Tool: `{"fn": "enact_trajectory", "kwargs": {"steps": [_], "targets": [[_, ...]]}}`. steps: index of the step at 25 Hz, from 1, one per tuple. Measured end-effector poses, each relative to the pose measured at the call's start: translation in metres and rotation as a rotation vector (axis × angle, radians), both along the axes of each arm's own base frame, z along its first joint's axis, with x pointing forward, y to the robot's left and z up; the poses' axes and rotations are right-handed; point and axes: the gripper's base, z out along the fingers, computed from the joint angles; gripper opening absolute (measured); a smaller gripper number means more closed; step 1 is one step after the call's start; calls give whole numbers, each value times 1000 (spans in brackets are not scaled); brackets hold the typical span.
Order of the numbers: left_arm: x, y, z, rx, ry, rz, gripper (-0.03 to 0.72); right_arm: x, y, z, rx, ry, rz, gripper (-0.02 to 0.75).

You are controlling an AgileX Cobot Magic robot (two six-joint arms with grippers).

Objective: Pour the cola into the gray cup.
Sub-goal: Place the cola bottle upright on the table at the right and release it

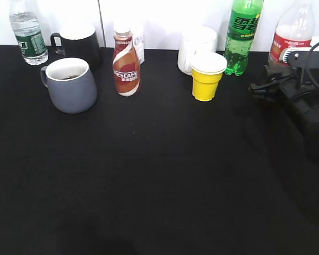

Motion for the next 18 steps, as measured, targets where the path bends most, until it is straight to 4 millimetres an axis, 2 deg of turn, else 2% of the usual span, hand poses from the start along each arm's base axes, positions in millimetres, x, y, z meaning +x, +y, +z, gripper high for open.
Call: {"fn": "enact_trajectory", "kwargs": {"steps": [3, 5, 10, 14, 18], "targets": [[0, 0, 0, 0, 0, 0, 240, 0, 0, 0, 13, 0, 0, 358], [0, 0, 0, 0, 0, 0, 240, 0, 0, 0, 57, -1, -4, 472], [0, 0, 0, -1, 2, 0, 240, 0, 0, 0, 63, 0, -4, 504], [0, 0, 0, -1, 2, 1, 240, 1, 0, 3, 64, -34, -6, 643], [0, 0, 0, -2, 4, 1, 240, 0, 1, 3, 49, -32, 12, 660]]}}
